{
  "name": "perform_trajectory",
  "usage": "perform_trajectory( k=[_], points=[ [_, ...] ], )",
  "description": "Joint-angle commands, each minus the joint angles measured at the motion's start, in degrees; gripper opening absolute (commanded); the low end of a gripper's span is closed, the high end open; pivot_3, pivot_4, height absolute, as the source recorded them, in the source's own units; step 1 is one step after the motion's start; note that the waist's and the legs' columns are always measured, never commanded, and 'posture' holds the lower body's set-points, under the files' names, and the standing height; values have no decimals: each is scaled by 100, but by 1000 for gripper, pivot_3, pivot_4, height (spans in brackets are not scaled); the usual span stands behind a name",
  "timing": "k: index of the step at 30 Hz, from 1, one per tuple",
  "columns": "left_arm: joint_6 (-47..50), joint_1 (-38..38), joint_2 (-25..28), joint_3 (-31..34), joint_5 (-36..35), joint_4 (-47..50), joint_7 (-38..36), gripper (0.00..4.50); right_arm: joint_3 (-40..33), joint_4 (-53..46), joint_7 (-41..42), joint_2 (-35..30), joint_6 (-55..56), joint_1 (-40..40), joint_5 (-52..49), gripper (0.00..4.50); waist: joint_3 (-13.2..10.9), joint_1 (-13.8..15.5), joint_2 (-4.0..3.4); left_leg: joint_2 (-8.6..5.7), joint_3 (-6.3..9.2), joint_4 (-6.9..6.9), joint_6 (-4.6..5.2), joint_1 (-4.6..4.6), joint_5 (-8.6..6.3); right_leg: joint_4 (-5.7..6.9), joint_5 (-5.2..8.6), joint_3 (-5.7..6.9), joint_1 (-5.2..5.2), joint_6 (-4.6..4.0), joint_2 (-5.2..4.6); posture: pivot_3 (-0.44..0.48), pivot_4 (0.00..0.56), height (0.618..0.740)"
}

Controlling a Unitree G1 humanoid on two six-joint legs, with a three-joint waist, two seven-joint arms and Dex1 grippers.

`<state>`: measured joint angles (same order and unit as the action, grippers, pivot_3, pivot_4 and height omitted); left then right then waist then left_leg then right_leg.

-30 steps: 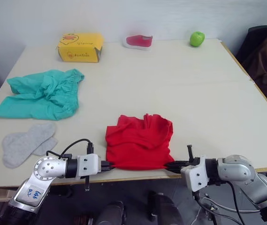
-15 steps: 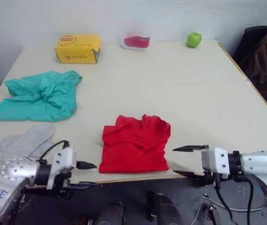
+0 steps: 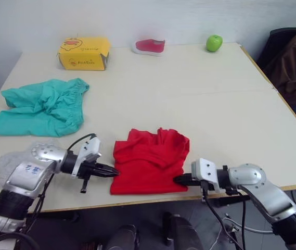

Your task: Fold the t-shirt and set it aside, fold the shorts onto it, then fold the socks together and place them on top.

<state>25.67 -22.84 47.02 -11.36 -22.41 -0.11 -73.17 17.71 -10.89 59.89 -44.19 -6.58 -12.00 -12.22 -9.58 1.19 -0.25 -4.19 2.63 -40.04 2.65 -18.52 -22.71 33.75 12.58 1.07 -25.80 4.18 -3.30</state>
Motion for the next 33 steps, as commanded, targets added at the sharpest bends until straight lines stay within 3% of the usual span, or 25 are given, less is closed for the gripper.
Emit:
perform_trajectory(
  k=[1, 9, 11, 15, 19, 23, 29, 33],
  points=[
    [-336, -511, -280, -159, 410, -559, 39, 14, 168, 255, 129, -14, 132, 31, 381, 0, 1, 14, 2, 0, 1, 0, -4, 4, 2, -6, 0, 1, 3, 0, -1, 0, 150, 740],
    [-1089, -1745, -836, -248, 1080, -2568, -83, 14, 282, 444, 235, -39, 719, 134, 829, 0, 8, 18, 13, 0, 6, 1, -18, 18, 11, 3, 0, 3, 13, 0, 1, 0, 150, 740],
    [-906, -2013, -946, -187, 1003, -2890, -260, 14, 230, 427, 224, -14, 640, 124, 787, 0, 8, 18, 13, 0, 7, 2, -18, 17, 11, 8, 0, 4, 13, 0, 0, 0, 150, 740],
    [-249, -2048, -763, -251, 718, -2318, -998, 14, 186, 456, 222, -32, 639, 91, 823, 0, 9, 8, 15, 0, 8, 1, -16, 13, 11, 10, 0, 6, 13, 0, -1, 0, 150, 740],
    [266, -1515, -259, -404, 480, -1132, -1690, 14, 166, 441, 199, -40, 607, 100, 836, 0, 8, -10, 14, 2, 9, 4, -16, 13, 10, 9, 0, 3, 12, 0, 0, 0, 150, 740],
    [-199, -1192, -334, -533, 814, -977, -1226, 14, 159, 415, 188, -23, 566, 101, 847, 0, 10, 28, 17, 2, 10, 3, -15, 18, 10, 4, 0, 1, 20, 0, -2, 0, 150, 740],
    [-1293, -1362, -864, -554, 1459, -2149, -468, 14, 130, 282, 226, -58, 490, 155, 833, 0, 12, 38, 21, -2, 13, 2, -10, 23, 13, -6, 0, 2, 24, 0, -6, 0, 150, 740],
    [-1197, -1825, -1043, -411, 1356, -2899, -593, 14, 205, 333, 297, -157, 748, 183, 1033, 0, 12, 29, 22, -3, 13, 1, -11, 23, 13, -6, 0, 5, 24, 1, -7, 0, 150, 740]
  ],
)
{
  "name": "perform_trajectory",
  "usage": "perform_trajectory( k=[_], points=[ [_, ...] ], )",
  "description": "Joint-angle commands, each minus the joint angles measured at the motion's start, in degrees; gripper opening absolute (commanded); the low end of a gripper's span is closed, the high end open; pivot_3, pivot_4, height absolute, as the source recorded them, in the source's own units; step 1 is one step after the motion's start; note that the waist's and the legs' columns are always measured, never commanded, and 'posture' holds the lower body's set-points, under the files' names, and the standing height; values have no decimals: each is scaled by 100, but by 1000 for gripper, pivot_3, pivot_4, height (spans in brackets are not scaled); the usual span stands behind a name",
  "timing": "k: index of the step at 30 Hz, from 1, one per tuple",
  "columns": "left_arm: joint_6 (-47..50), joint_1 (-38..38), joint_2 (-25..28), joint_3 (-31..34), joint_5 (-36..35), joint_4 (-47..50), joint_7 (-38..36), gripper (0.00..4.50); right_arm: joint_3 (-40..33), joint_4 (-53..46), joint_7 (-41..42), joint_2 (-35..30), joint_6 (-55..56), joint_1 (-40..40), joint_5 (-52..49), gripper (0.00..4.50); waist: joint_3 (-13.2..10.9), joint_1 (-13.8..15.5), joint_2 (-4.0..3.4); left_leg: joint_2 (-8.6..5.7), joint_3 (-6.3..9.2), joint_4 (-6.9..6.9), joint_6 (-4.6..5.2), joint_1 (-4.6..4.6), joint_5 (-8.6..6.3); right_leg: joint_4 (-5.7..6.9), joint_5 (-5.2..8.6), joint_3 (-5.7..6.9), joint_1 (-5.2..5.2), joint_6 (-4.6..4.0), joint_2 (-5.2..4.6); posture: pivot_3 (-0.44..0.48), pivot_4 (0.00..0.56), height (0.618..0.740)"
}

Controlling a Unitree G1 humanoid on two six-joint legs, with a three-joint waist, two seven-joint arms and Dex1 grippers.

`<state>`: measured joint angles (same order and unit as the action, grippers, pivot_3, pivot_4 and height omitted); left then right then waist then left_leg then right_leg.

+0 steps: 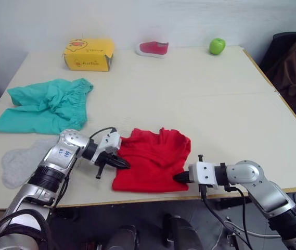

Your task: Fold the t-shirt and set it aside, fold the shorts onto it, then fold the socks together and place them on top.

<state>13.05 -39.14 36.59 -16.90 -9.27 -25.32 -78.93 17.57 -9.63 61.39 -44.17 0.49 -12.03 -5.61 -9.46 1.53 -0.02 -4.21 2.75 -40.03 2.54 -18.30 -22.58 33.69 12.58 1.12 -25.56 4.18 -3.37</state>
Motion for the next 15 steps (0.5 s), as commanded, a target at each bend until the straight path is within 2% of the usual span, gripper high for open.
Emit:
perform_trajectory(
  k=[1, 3, 9, 15],
  points=[
    [140, -286, -4, 144, 14, -464, -139, 14, 227, 219, 148, -159, 74, 197, 398, 0, 0, -9, 0, 0, 0, 0, 0, 0, 0, -1, 0, 0, 0, 0, 1, 0, 150, 740],
    [90, -441, -5, 92, 74, -662, -305, 14, 230, 237, 145, -143, 106, 219, 421, 0, 0, -9, 0, 1, 1, 2, 0, -2, 0, 7, 0, 2, -1, 0, 3, 0, 150, 740],
    [-542, -1041, -307, 37, 494, -1786, -145, 14, 246, 250, 156, -127, 171, 260, 479, 0, 3, 11, 5, -1, 3, 0, 1, -4, 0, 2, -1, 5, 1, 2, 1, 0, 150, 740],
    [-617, -1611, -520, 167, 556, -2421, -332, 14, 260, 259, 157, -142, 235, 319, 547, 0, 2, -4, 6, -1, 3, 1, 1, -6, 0, 7, -1, 7, 1, 3, 2, 0, 150, 740]
  ],
)
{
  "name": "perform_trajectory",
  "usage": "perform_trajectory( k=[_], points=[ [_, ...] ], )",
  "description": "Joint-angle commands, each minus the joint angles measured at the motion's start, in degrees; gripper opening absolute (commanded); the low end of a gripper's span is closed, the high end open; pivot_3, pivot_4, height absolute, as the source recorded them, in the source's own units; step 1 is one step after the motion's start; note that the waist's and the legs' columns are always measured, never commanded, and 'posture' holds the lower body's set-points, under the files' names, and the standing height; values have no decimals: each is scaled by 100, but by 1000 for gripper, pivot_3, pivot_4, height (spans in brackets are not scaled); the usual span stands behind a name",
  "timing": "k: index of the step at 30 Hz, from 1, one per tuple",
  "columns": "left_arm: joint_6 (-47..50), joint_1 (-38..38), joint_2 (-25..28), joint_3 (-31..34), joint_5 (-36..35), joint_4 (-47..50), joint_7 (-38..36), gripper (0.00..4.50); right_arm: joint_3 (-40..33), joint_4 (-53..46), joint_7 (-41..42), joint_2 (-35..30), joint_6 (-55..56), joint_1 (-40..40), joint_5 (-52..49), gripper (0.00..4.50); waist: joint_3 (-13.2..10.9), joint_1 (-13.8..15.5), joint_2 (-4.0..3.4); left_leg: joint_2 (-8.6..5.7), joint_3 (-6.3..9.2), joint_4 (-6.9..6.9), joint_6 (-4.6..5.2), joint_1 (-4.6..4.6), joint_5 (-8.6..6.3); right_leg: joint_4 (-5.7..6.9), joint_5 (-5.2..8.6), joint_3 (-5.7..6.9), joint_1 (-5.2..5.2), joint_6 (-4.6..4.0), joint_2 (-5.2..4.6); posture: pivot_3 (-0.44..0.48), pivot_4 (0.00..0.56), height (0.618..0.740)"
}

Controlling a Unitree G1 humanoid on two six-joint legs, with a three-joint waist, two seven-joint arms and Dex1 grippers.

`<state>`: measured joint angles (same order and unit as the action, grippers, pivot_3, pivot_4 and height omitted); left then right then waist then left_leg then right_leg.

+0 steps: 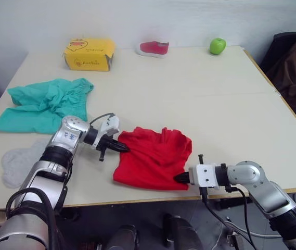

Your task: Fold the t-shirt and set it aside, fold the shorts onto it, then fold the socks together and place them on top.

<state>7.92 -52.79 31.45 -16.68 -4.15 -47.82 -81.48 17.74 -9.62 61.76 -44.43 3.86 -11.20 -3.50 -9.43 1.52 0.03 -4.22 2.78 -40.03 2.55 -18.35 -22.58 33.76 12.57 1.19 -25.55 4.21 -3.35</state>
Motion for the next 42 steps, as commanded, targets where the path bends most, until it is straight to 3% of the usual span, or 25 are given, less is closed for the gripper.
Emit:
perform_trajectory(
  k=[1, 9, 11, 17, 19, 22, 25, 27, 30, 32, 37, 42],
  points=[
    [-210, -335, -38, 152, 106, -306, 22, 14, 243, 258, 117, -117, -88, 252, 343, 0, 0, -2, 1, 0, 1, 0, 0, -2, 0, 0, 0, 1, -1, 1, 0, 0, 150, 740],
    [-749, -964, -303, 298, 359, -1296, 439, 14, 263, 306, 94, -128, 98, 331, 464, 0, 0, -3, 7, 0, 5, 1, 0, -5, 0, -4, -1, 5, -1, 2, 1, 0, 150, 740],
    [-903, -1033, -401, 363, 418, -1445, 716, 14, 249, 323, 84, -122, 119, 346, 468, 0, 1, 0, 9, 0, 5, 1, 0, -5, 0, -5, -1, 6, -1, 3, 1, 0, 150, 740],
    [-976, -1337, -971, 991, 284, -2022, 2472, 14, 227, 333, 66, -100, 108, 369, 451, 0, 1, 11, 19, 0, 6, 0, 0, -5, 0, -5, -3, 6, -1, 6, -1, 0, 150, 740],
    [-882, -1389, -1008, 1150, 229, -2052, 2475, 14, 219, 309, 65, -95, 86, 373, 434, 0, -1, 6, 25, 0, 6, -1, 0, -5, 0, -4, -4, 6, -1, 7, 0, 0, 150, 740],
    [-372, -1263, -798, 1284, -85, -1462, 1267, 14, 157, 263, 47, -70, 11, 380, 324, 0, -1, -18, 25, 0, 5, 2, -1, -5, -1, -5, -4, 7, -2, 8, 1, 0, 150, 740],
    [798, -559, -426, 1111, -647, 429, -64, 14, 10, 118, 39, -40, -241, 338, 83, 0, -2, -33, 23, 2, 4, 3, -3, -8, -1, -6, -4, 7, -5, 8, 2, 0, 150, 740],
    [1532, 77, -179, 935, -931, 1831, -382, 14, -100, -27, 45, -36, -447, 284, -93, 0, -5, -46, 17, 4, 5, 3, -4, -9, -2, -7, -4, 3, -5, 7, 1, 0, 150, 740],
    [1773, 1114, 61, 546, -855, 3374, -276, 14, -374, -428, 4, 62, -1272, 84, -683, 0, -8, -15, 12, 3, 6, 1, -4, -9, -3, -7, -4, -1, -4, 7, -2, 0, 150, 740],
    [1681, 1590, 66, 333, -642, 3761, 12, 14, -544, -711, -58, 161, -1971, -113, -1156, 0, -14, 2, 4, 2, 7, -2, -2, -9, -1, -6, -4, -3, -3, 7, -5, 0, 150, 740],
    [1092, 2025, -174, -3, -43, 3505, 940, 14, -688, -970, -238, 474, -3119, -628, -1782, 0, -25, 20, 1, 2, 10, -2, -2, -13, 0, -15, -2, -3, -13, 3, -5, 0, 150, 740],
    [862, 2198, -221, -69, 55, 3440, 1251, 14, -364, -638, -555, 871, -3198, -1042, -1432, 0, -24, 9, -1, 1, 11, 0, -3, -10, 1, -17, -2, -1, -12, 3, -6, 0, 150, 740]
  ],
)
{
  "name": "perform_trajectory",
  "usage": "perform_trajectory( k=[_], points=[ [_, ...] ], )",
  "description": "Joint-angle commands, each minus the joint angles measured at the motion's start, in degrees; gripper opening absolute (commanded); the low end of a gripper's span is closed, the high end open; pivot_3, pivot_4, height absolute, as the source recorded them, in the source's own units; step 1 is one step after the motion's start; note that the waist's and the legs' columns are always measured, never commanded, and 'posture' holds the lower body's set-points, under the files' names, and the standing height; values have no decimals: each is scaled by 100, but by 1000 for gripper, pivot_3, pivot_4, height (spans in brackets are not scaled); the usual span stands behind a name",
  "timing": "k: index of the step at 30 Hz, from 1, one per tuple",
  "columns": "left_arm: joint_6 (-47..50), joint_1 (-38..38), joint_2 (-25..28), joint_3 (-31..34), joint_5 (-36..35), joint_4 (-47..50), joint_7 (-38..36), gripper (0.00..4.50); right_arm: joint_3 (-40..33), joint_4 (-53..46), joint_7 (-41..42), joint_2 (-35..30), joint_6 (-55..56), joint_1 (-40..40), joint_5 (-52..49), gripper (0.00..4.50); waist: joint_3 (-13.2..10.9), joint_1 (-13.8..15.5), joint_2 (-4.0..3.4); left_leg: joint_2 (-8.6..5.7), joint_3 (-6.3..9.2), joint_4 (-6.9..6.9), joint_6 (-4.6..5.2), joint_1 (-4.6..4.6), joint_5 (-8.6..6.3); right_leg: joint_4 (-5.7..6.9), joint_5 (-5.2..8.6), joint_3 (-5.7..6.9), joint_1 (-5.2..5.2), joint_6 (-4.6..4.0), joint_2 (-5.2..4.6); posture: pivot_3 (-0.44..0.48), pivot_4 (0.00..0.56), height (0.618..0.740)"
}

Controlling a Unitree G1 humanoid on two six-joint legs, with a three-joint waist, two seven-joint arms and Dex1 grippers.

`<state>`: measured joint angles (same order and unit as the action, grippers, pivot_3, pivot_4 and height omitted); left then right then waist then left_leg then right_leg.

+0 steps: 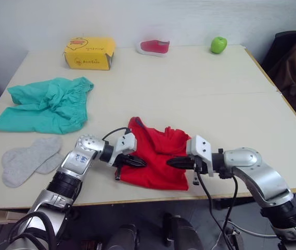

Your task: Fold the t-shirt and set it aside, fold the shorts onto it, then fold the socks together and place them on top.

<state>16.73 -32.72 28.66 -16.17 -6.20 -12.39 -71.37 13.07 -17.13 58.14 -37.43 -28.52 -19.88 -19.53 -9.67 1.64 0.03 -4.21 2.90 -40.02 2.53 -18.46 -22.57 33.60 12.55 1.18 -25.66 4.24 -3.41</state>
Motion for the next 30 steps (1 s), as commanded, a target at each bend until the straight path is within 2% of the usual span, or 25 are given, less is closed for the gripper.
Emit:
perform_trajectory(
  k=[1, 7, 13, 17, 20, 22, 25, 28, 30],
  points=[
    [-11, 219, 75, -124, 237, -60, 248, 14, 156, 226, -271, 251, 68, -243, 269, 0, 0, -7, 0, -1, 0, 0, 0, 0, 0, 0, 0, 0, 0, 0, -1, 0, 150, 740],
    [82, 438, 225, -143, 156, 269, 245, 14, 288, 1301, -830, 564, 618, -620, 1068, 0, 2, -24, -2, -3, -2, 0, 0, 3, 1, 5, 0, 0, 2, 0, -2, 0, 150, 740],
    [109, 835, 477, -160, 96, 629, 221, 14, -361, 2432, -1234, 685, 814, -1300, 1098, 0, 3, -80, -7, -1, -5, 8, -4, 3, 3, 21, 0, -1, -3, 0, 2, 0, 150, 740],
    [437, 954, 536, 68, -164, 968, 294, 14, -499, 3037, -1089, 557, 1123, -1662, 1176, 0, 4, -123, -10, 1, -5, 16, -5, 6, 3, 19, 2, 0, -3, -4, 3, 0, 150, 740],
    [832, 888, 622, 363, -591, 1337, 186, 14, -671, 2602, -620, 584, 782, -1683, 650, 0, 3, -162, -12, 2, -4, 24, -5, 2, 3, 17, 3, 0, -7, -5, 3, 0, 150, 740],
    [1393, 719, 709, 621, -1144, 1677, 22, 14, -743, 2012, -291, 588, 334, -1578, 158, 0, 1, -180, -15, 2, -5, 23, -5, -16, 4, 20, 3, -2, -28, -5, 3, 0, 150, 740],
    [2058, 290, 698, 859, -1701, 1812, -18, 14, -597, 1228, -95, 552, -160, -1304, -144, 0, -1, -152, -14, 1, -2, -7, -14, -101, 11, 45, 2, 2, -110, -4, 2, 0, 150, 740],
    [1900, -202, 466, 697, -1440, 1302, 283, 14, -201, 926, -87, 547, -3, -1004, 163, 0, -1, -63, -14, -3, 2, -8, -16, -95, 14, 41, 2, 8, -100, -4, -1, 0, 150, 740],
    [1369, -447, 286, 411, -966, 680, 497, 14, 111, 1017, -166, 533, 300, -836, 549, 0, -1, -31, -14, -9, 0, -8, -14, -80, 15, 38, 1, 5, -85, -2, -3, 0, 150, 740]
  ],
)
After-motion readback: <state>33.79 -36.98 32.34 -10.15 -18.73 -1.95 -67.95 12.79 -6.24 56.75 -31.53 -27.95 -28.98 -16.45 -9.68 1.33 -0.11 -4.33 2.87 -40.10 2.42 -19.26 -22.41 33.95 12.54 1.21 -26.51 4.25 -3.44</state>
